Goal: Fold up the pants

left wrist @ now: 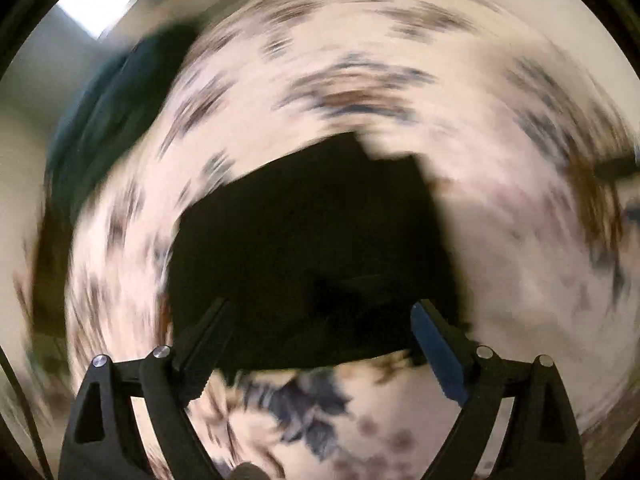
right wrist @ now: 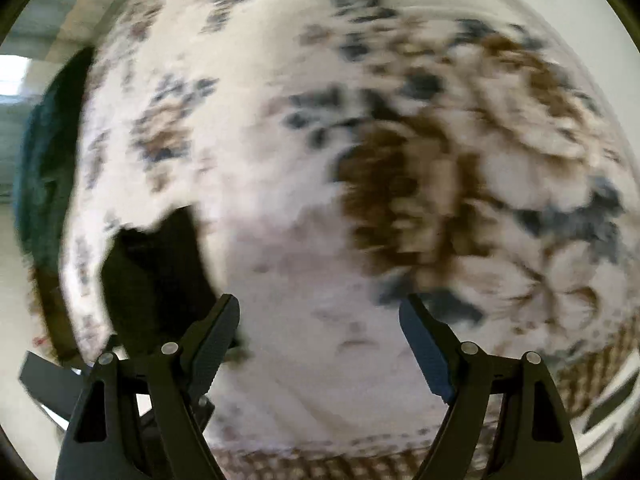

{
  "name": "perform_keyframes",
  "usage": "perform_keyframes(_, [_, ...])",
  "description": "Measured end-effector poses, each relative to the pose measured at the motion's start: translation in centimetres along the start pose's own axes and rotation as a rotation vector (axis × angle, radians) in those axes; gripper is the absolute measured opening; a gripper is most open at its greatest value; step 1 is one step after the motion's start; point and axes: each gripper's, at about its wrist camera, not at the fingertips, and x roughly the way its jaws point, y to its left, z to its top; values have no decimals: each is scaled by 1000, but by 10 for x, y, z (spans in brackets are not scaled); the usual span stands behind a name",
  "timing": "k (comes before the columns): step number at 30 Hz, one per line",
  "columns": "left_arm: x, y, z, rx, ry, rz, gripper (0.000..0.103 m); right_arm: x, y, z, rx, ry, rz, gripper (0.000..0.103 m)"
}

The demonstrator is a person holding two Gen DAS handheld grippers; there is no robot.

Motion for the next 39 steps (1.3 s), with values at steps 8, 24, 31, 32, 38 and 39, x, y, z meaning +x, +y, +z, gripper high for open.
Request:
perform_keyframes(8, [73,167,-18,-396,174,76,90,128,121,9,-147,198,217,85])
perform_keyframes(24, [75,219,-15,-482,112,-62,90,100,155,-22,-222,-44,-5,11])
perform_keyframes(31, [116,167,10,-365,138,-109,93,154,130,-2,-141,130,-87,28])
perform_keyframes(32, [125,160,12,-342,154,-78,93,152,126,0,-141,137,-100,38])
perform_keyframes(38, [116,165,20,-299,144,-156,93,139,99,14,-30,209,5,78])
perform_keyframes(39, [112,175,17,-331,138,-238,93,132,99,17,-27,189,75,79])
